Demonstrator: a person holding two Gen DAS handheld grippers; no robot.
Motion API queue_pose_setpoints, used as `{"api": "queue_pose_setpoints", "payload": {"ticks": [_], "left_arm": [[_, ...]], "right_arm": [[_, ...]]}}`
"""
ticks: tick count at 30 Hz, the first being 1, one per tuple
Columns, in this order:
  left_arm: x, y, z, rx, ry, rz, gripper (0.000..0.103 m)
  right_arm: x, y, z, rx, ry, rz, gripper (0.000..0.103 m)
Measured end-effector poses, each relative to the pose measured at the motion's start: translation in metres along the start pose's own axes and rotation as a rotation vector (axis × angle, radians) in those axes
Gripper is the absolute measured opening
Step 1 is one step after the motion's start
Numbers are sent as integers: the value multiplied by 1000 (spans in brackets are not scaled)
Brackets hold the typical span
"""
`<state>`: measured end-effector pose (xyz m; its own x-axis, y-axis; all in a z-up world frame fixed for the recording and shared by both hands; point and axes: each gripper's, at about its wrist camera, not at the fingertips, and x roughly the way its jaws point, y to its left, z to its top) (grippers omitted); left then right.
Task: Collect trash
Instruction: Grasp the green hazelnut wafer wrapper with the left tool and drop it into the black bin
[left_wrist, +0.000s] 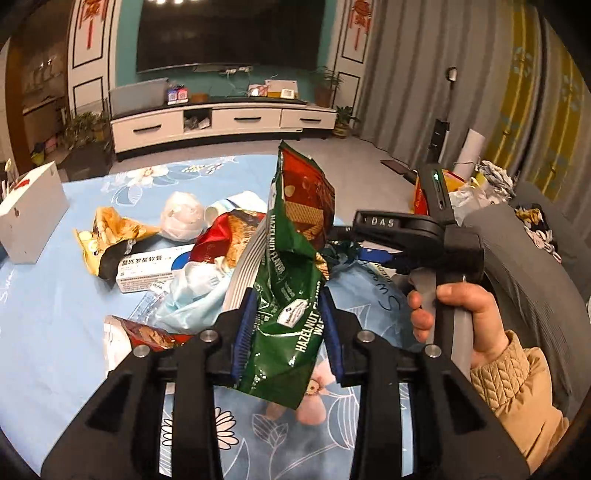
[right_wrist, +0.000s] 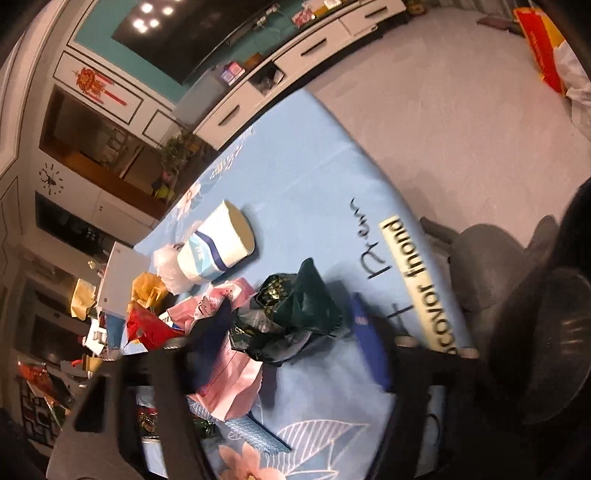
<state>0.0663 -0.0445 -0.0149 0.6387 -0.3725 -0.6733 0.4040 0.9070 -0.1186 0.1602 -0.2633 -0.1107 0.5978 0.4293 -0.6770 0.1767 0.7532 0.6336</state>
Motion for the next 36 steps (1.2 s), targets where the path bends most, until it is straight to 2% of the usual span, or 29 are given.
{"api": "queue_pose_setpoints", "payload": {"ticks": [2,7,10,12,17,21,23,24,25,26,27,28,31,34,36], "left_arm": [[5,1,0,-13,18,-5,36],[-2,-11,-3,6,31,-30,36],[3,-30,-3,26,46,-72,37],[12,-49,-1,41,69,-122,37],[44,-102,4,106,126,-250,38],[78,-150,10,137,181,-355,38],[97,-171,11,151,212,-375,39],[107,-181,10,160,224,-379,40],[114,-187,10,165,229,-376,50],[120,-191,9,167,237,-376,71],[126,-194,7,165,247,-377,78],[131,-196,4,168,254,-368,82],[136,-195,-2,162,279,-372,82],[128,-185,-7,158,274,-357,94],[119,-172,-12,138,267,-359,97]], "right_arm": [[-2,-2,-3,6,-5,4,31],[-52,-8,-17,-6,-124,17,25],[-95,-24,-26,-1,-222,-13,25],[-121,-37,-34,3,-277,-57,25],[-184,-86,-62,32,-395,-278,25],[-200,-124,-72,100,-393,-332,26],[-204,-136,-76,121,-390,-345,30],[-204,-138,-75,127,-392,-352,31],[-203,-140,-76,131,-389,-356,39],[-202,-143,-77,142,-385,-357,49],[-204,-146,-77,156,-386,-352,54],[-205,-149,-76,166,-388,-350,60],[-210,-156,-79,196,-393,-336,60],[-212,-153,-85,210,-393,-317,61],[-213,-148,-90,207,-389,-294,61]]}}
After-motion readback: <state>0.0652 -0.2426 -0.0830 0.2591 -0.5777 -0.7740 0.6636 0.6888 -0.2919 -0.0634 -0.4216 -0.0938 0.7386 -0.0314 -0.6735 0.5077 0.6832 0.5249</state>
